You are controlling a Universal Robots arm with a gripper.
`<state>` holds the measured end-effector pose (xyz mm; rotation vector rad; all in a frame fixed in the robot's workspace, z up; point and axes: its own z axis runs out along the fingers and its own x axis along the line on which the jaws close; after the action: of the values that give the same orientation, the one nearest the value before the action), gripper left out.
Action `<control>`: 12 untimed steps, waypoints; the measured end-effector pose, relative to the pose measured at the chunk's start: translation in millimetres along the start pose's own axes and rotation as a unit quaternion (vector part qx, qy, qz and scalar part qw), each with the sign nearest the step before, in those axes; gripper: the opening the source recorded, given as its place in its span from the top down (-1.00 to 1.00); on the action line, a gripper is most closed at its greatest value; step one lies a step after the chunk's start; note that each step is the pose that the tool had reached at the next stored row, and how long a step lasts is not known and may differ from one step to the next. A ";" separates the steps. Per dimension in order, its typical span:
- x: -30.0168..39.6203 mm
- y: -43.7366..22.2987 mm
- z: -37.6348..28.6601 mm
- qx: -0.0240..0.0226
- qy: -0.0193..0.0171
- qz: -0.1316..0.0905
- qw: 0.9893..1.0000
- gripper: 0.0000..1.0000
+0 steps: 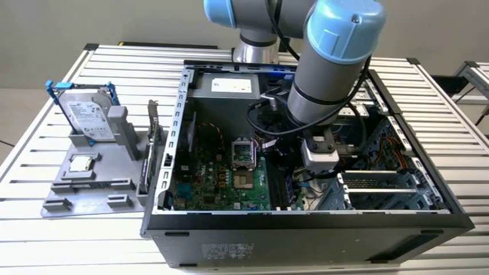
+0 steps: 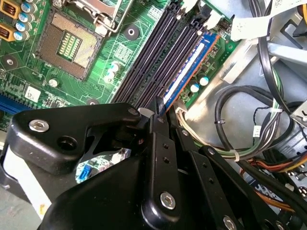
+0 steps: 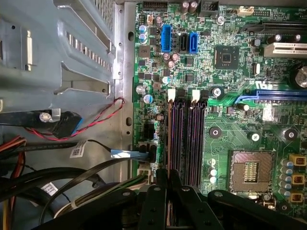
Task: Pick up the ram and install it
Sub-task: 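Insert the ram into the slot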
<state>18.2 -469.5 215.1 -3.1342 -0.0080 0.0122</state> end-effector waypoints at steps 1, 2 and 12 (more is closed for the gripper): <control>0.0 -0.2 0.3 0.000 0.000 0.000 1.000 1.00; 0.0 -0.3 0.5 0.000 0.000 0.000 1.000 1.00; 0.0 -1.0 1.2 0.000 0.000 0.000 1.000 1.00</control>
<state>18.2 -468.5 213.9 -3.1345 -0.0079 0.0122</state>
